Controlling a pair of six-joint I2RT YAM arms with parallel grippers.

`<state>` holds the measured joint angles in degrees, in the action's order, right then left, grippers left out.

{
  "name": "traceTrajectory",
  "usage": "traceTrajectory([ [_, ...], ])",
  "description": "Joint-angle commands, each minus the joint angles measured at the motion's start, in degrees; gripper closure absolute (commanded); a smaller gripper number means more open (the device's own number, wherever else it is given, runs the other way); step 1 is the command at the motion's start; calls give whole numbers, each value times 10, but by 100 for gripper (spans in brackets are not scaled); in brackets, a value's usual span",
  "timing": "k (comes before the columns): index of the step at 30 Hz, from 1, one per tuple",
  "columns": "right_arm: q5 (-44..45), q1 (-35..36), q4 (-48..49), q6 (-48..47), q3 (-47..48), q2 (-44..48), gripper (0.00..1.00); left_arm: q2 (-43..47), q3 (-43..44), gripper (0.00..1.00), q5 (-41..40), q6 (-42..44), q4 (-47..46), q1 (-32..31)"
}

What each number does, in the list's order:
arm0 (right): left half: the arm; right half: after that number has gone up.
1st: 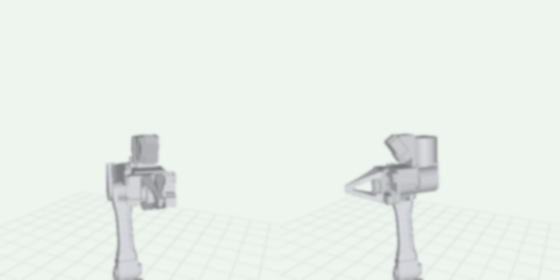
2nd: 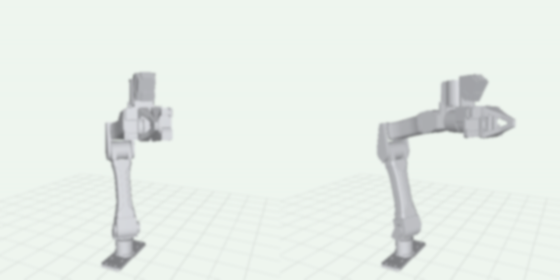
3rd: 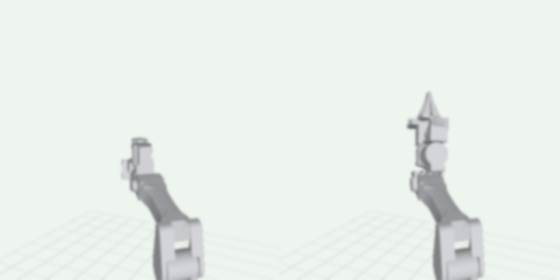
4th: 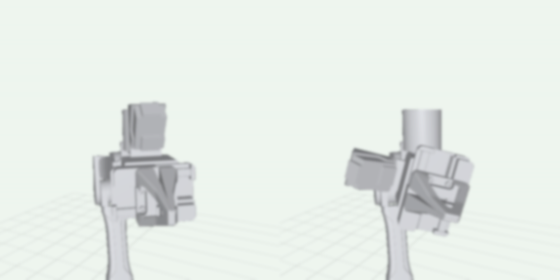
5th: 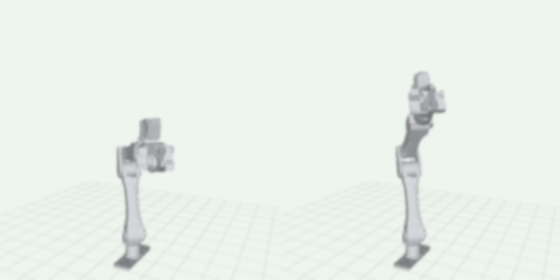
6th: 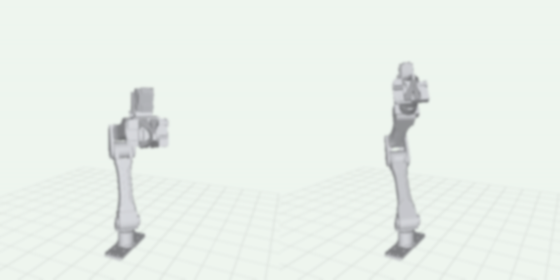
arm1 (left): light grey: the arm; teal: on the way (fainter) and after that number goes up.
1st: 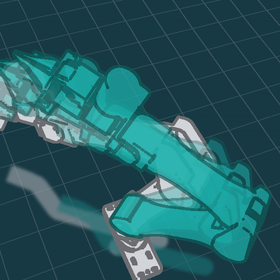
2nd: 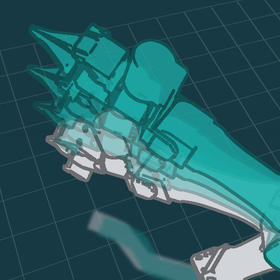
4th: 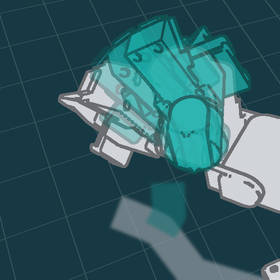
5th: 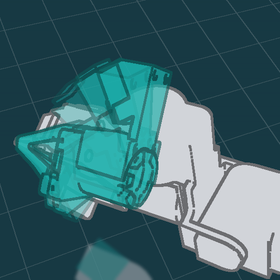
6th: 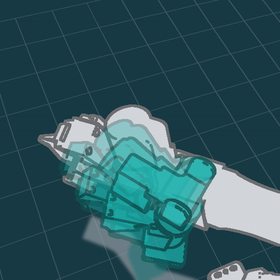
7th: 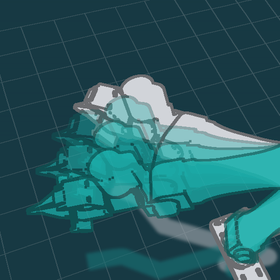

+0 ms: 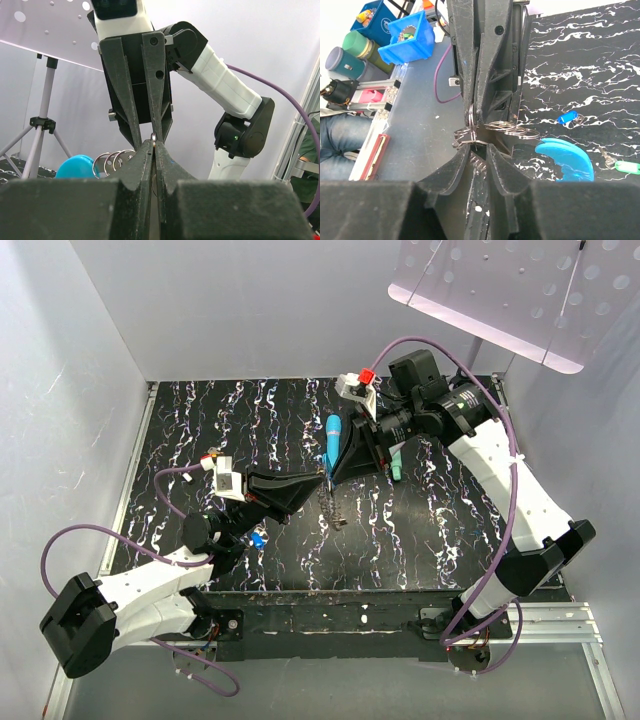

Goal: Put the keys on the keyring

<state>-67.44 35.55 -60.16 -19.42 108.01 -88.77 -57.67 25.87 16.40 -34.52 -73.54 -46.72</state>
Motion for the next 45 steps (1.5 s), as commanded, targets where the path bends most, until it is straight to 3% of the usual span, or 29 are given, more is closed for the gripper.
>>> traceTrajectory([
  [1,-3,5,12,3,23,1,77,4,17,100,-16,1,-23,1],
  [5,-7,7,12,2,22,1,99,4,17,100,-17,1,-21,1],
  [27,-16,29,46,35,-21,8,99,19,9,100,-33,9,-27,1],
  [28,-12,29,41,33,-14,9,93,20,9,100,-32,11,-24,1],
  [31,8,24,16,8,-2,17,55,31,5,100,-32,19,-8,1],
  [33,16,15,2,-11,-3,29,47,47,2,100,-32,31,18,0],
  [40,78,-13,-43,-102,-50,88,40,138,-2,100,-39,91,182,3],
  [45,93,-57,-23,-114,-150,139,39,193,31,100,-40,132,356,7],
])
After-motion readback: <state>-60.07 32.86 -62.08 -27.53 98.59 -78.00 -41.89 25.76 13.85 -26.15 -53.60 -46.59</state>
